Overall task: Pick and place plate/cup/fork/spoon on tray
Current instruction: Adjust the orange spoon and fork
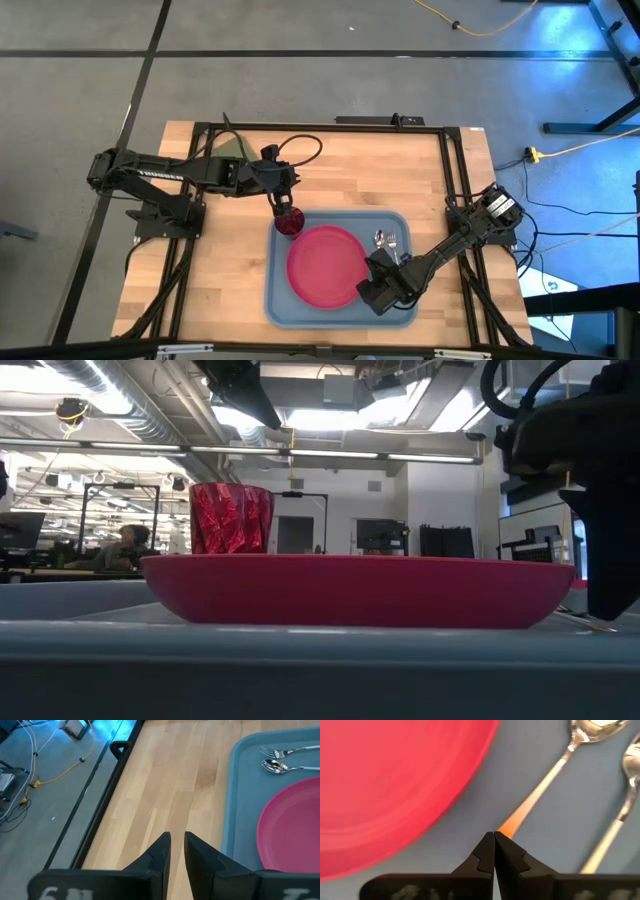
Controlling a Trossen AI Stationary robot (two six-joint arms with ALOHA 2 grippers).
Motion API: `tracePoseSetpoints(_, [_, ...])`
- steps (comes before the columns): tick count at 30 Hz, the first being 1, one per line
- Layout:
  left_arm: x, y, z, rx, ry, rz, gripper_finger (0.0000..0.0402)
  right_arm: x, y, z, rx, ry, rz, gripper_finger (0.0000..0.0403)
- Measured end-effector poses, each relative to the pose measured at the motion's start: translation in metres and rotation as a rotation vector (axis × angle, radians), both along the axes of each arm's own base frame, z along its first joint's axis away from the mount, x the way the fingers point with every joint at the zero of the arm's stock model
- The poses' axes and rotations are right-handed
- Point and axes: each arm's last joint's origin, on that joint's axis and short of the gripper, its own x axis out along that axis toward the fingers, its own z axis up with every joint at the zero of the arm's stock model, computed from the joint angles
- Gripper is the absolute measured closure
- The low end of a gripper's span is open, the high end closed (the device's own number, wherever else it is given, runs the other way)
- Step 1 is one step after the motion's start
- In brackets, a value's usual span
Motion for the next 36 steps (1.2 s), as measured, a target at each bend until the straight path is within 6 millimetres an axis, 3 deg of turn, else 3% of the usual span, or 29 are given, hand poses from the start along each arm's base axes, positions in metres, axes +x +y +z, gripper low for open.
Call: tracePoseSetpoints(36, [0.0000,0.0000,0.0000,0.000,0.000,0.000,0.0355,-0.0012,0.0031,-0.0012,0.077,0.054,0.007,0.0396])
